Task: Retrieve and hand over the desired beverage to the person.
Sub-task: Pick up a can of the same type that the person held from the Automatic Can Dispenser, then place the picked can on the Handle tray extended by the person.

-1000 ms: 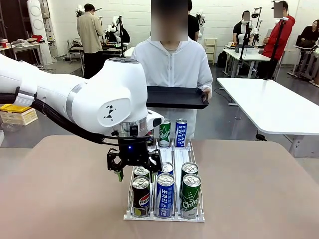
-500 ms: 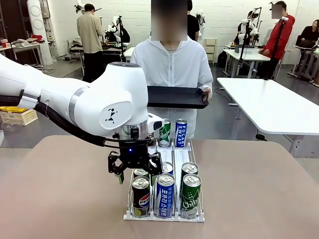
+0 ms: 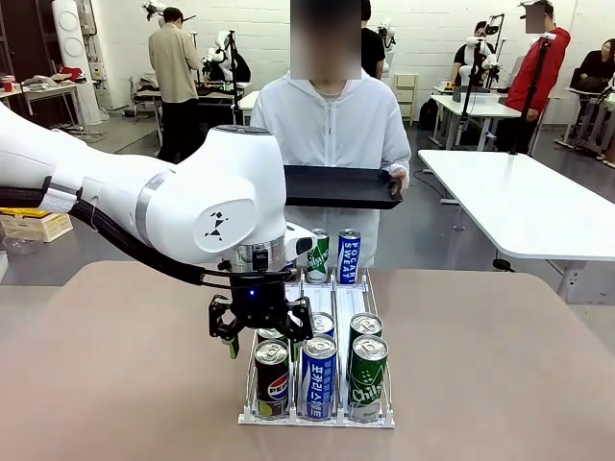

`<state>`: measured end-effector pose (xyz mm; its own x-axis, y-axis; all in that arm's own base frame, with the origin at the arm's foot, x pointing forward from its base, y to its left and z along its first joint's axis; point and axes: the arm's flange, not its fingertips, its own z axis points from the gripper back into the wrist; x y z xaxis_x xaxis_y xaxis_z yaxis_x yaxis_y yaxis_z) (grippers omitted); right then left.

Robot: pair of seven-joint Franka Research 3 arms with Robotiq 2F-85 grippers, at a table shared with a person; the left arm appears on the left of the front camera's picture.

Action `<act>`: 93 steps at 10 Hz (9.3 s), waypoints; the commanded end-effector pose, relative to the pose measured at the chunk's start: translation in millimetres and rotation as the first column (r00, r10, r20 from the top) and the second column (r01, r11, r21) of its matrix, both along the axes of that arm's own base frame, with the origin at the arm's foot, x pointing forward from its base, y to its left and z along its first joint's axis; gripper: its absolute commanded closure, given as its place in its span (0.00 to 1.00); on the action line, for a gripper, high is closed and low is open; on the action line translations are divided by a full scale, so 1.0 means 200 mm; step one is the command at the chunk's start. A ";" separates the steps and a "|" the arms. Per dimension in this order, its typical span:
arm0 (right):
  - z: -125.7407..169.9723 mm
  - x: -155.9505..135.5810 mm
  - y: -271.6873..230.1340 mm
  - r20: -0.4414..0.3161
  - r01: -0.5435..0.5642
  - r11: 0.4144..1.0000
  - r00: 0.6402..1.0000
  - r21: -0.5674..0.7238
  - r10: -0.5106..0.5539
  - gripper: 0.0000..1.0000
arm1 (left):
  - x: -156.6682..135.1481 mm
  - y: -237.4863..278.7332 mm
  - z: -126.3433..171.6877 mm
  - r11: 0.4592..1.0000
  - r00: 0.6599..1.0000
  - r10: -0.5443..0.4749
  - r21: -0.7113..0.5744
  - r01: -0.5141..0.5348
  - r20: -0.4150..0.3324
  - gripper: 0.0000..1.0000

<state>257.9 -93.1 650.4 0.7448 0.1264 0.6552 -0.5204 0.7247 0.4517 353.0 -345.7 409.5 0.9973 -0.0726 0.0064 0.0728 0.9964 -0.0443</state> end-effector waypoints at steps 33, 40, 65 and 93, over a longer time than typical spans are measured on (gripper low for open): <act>0.00 0.01 0.00 0.009 -0.017 1.000 1.000 0.015 0.017 0.00 | 0.23 0.04 1.39 0.989 0.996 -0.093 0.117 0.092 0.003 1.00; 0.00 0.01 0.00 0.009 -0.017 1.000 1.000 0.015 0.017 0.00 | 0.30 -0.22 1.57 0.945 0.937 -0.326 0.029 0.325 0.125 0.41; 0.00 0.01 0.00 0.009 -0.017 1.000 1.000 0.015 0.017 0.00 | 0.79 -0.08 1.33 0.924 0.923 -0.381 0.033 0.380 0.047 0.41; 0.00 0.01 0.00 0.009 -0.017 1.000 1.000 0.015 0.017 0.00 | 0.88 -0.02 1.18 0.956 0.958 -0.280 0.079 0.284 -0.058 0.00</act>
